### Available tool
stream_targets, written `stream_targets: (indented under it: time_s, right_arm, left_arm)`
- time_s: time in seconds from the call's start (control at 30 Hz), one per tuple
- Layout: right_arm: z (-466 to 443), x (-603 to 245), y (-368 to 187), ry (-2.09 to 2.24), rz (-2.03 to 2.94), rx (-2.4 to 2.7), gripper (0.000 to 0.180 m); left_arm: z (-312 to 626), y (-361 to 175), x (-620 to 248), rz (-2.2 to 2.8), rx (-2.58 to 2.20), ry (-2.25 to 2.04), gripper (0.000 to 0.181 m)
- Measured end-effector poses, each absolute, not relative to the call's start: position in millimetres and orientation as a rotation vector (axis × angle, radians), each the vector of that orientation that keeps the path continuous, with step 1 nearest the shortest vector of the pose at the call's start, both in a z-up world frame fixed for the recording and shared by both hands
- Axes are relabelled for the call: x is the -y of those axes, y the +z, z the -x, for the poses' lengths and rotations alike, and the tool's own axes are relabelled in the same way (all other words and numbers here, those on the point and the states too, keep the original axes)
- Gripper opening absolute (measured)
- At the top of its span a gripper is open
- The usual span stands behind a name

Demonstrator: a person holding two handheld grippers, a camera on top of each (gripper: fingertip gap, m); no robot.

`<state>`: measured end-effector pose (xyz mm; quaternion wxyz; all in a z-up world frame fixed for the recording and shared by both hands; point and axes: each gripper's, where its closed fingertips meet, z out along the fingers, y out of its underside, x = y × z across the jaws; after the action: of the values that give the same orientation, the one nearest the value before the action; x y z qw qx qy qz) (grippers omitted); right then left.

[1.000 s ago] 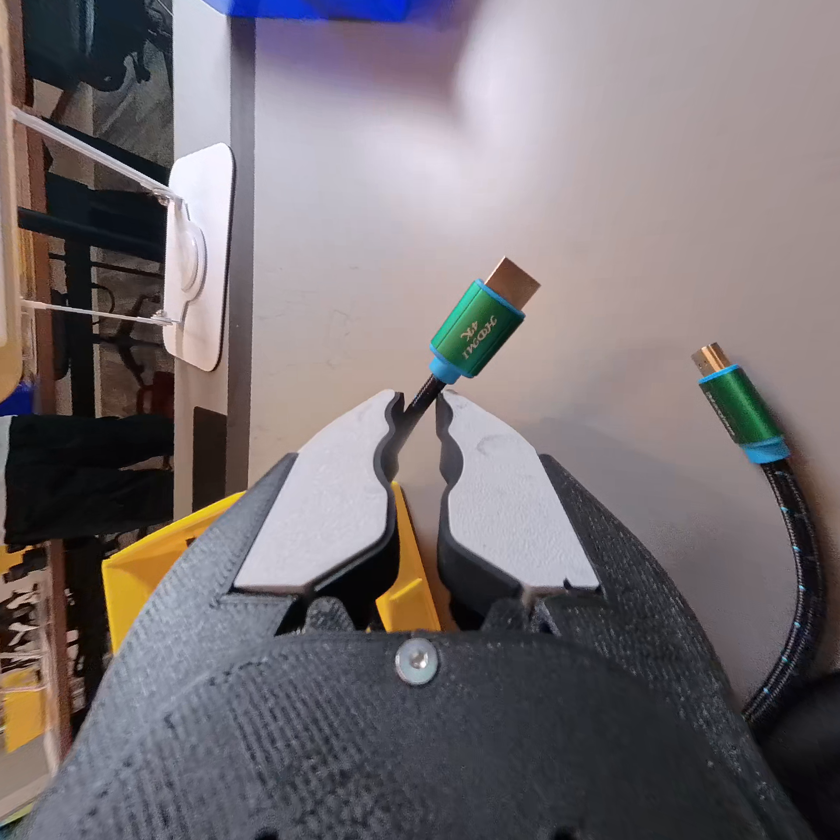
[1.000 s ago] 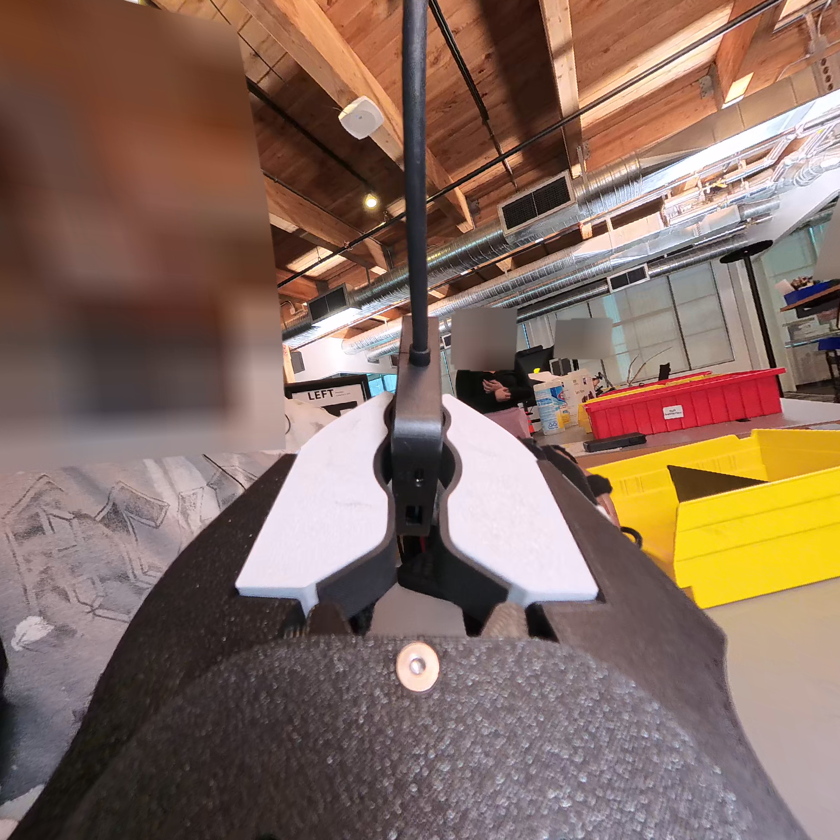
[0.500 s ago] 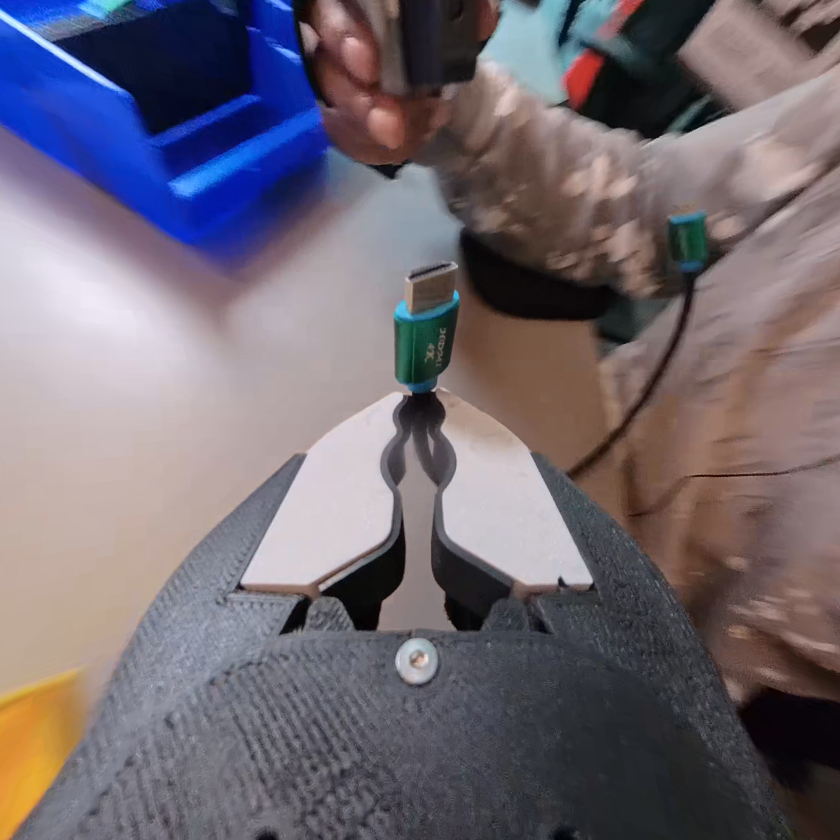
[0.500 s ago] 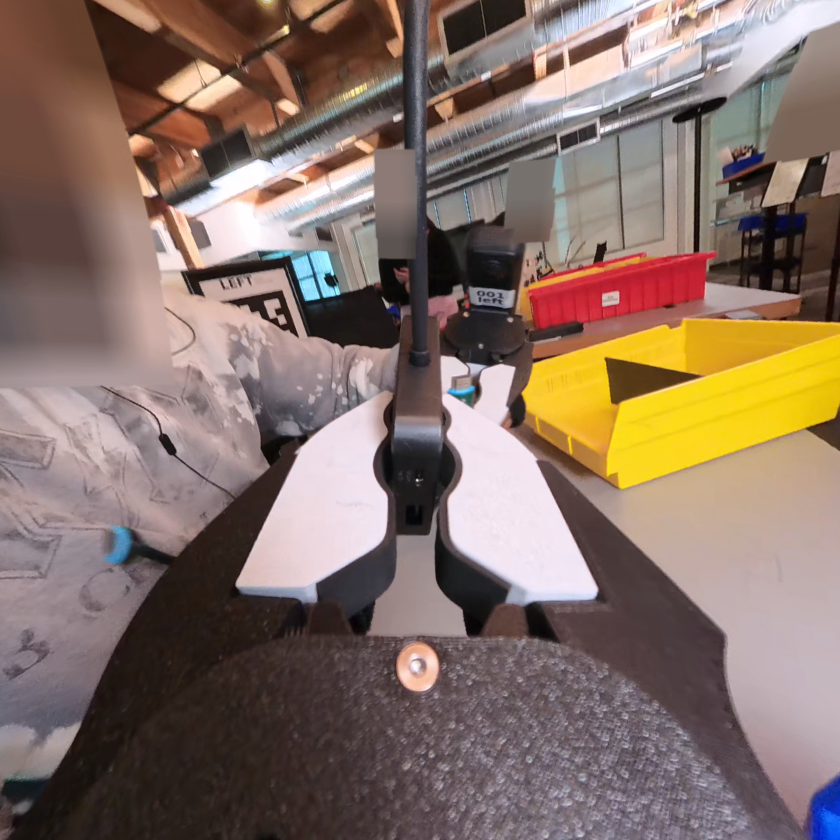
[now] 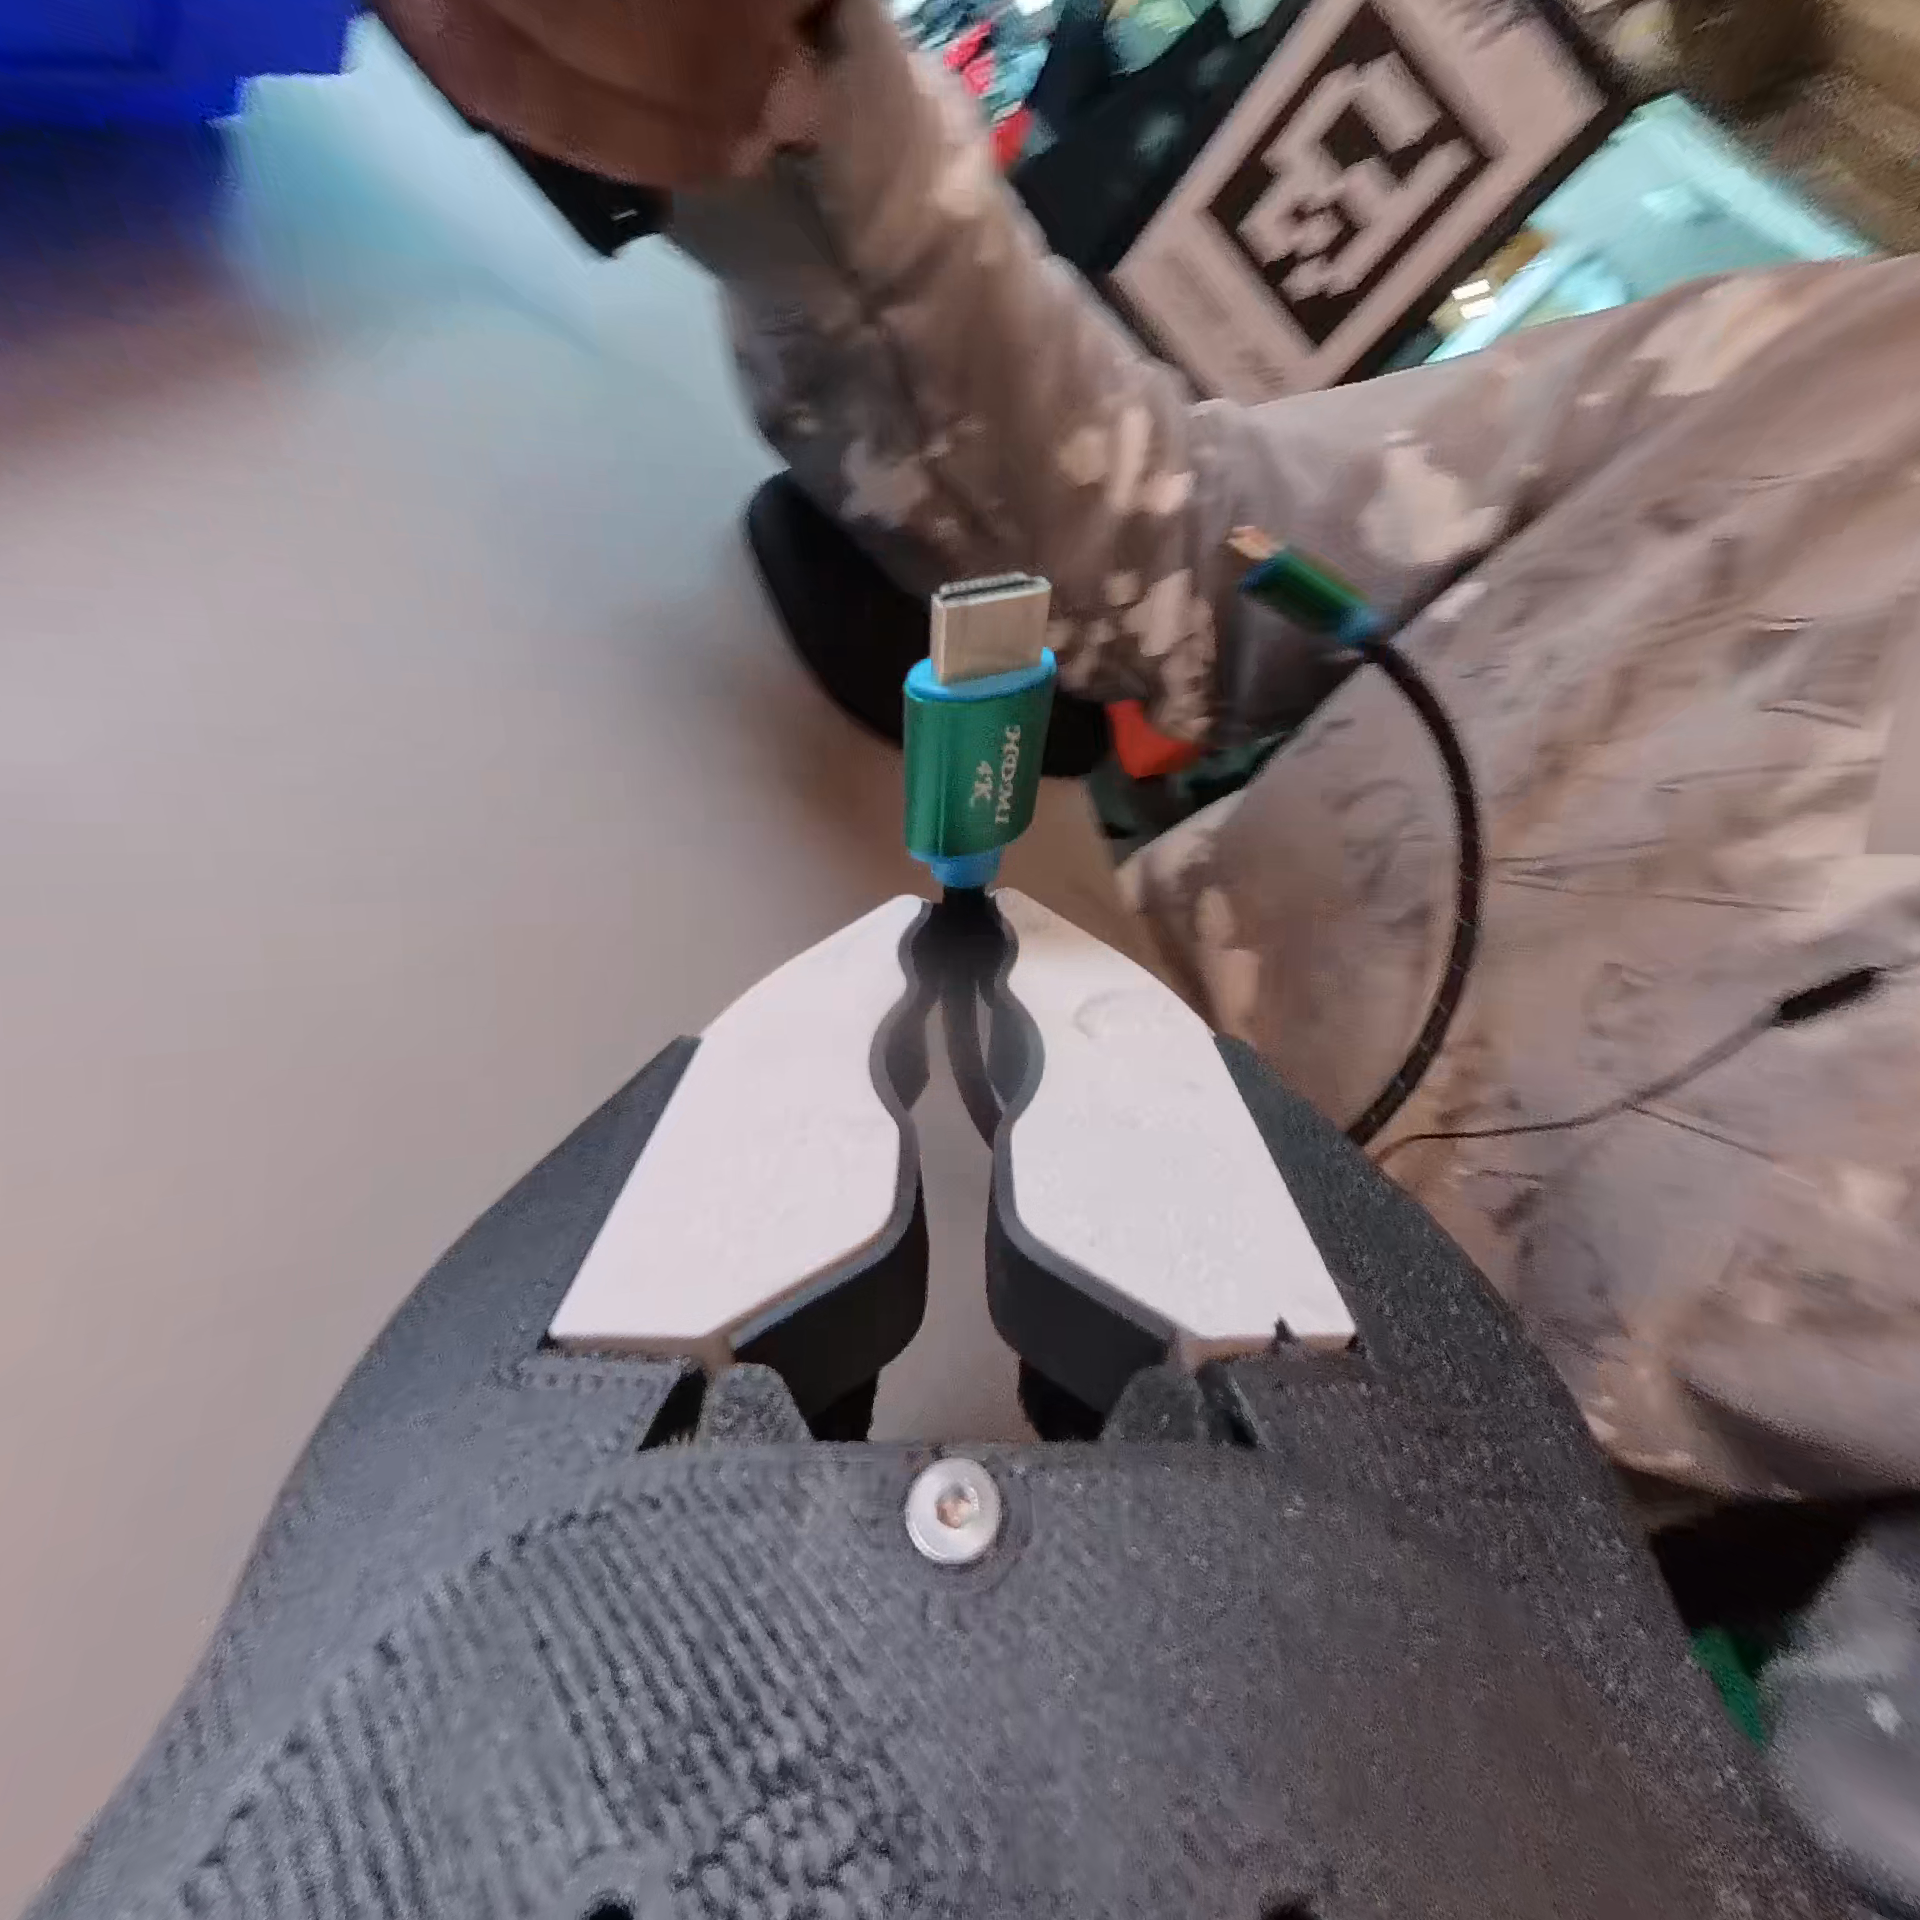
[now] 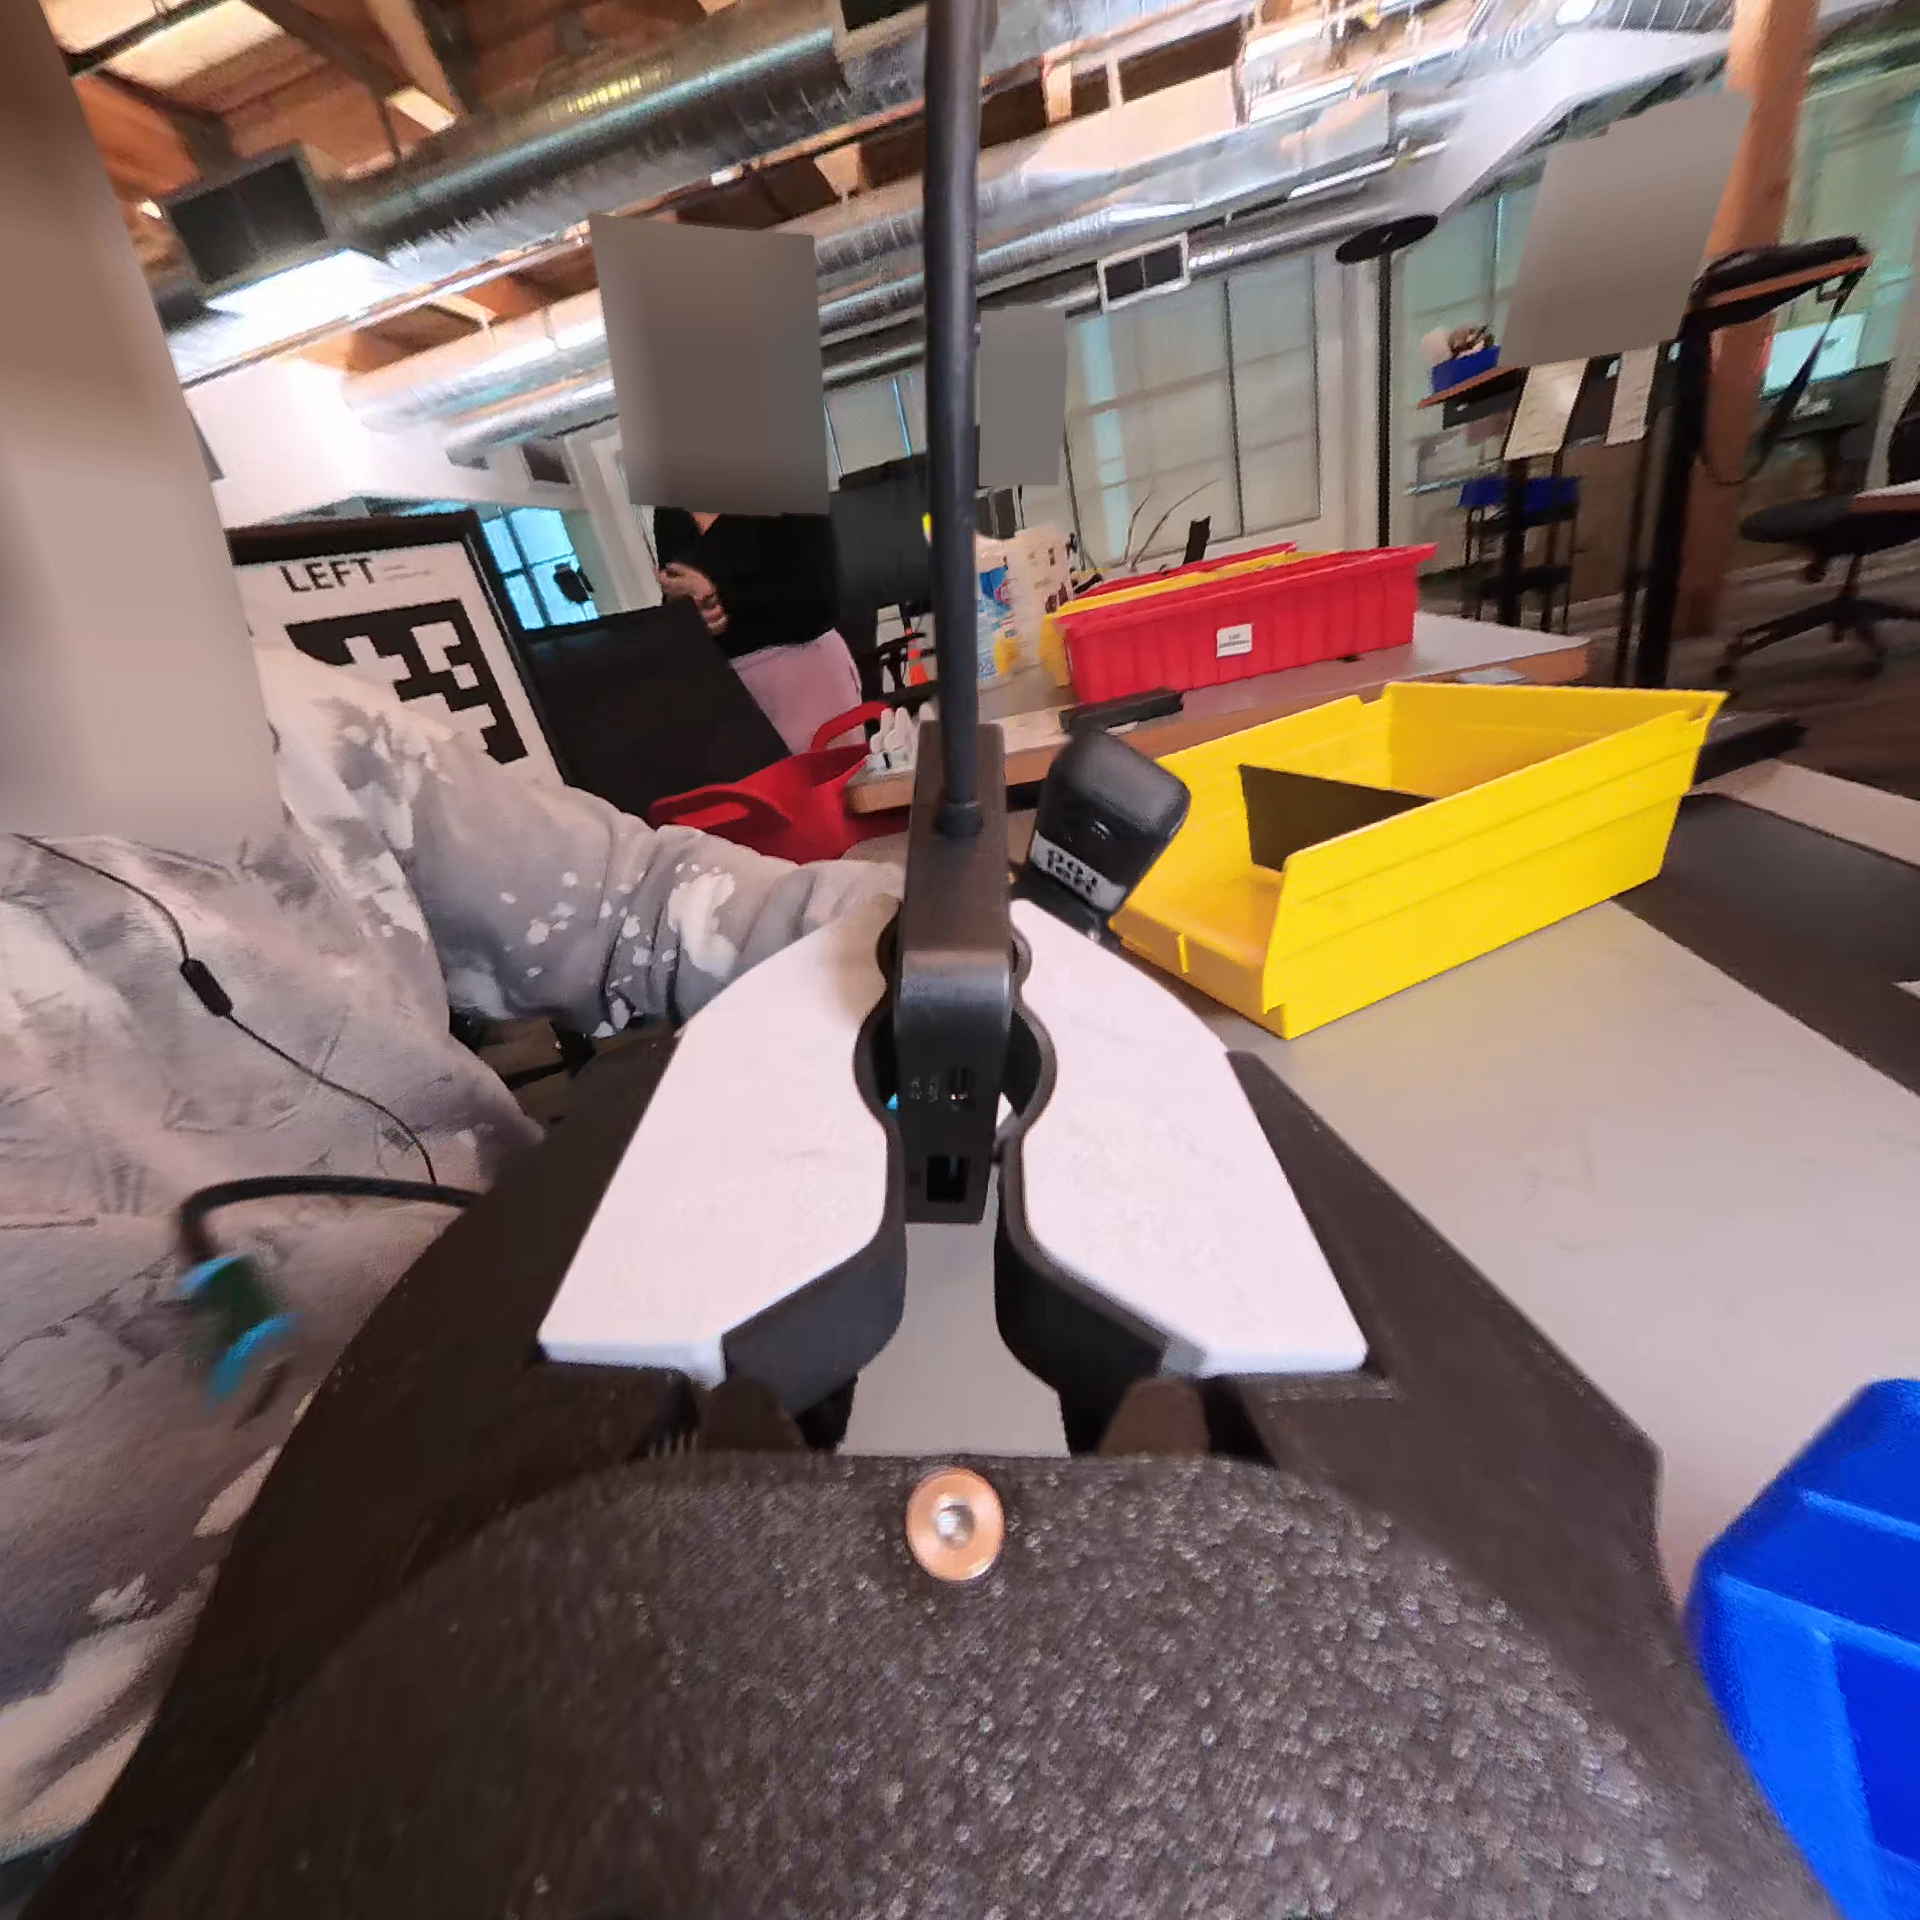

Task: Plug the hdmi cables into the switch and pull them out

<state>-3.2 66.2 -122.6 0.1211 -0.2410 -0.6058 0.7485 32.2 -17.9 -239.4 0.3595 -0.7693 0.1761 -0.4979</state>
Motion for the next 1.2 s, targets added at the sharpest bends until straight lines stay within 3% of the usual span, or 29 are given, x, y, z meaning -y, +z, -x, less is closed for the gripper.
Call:
stream_targets:
  time_s: [0.27,0.63,1.2]
  right_arm:
    - [-8.9,-41.7,-124.3,2.232,0.610,1.931,0.013]
    - [-53.9,-8.5,-128.9,2.235,0.450,2.424,0.014]
    - [-71.8,20.9,-187.9,1.617,0.388,3.274,0.014]
  left_arm:
    - [-42.6,-168.2,49.7,1.332,-0.622,-1.959,0.006]
    - [-89.0,-172.8,71.9,1.439,-0.762,-2.066,0.007]
    - [-116.9,-210.4,74.1,1.850,-0.718,-2.070,0.007]
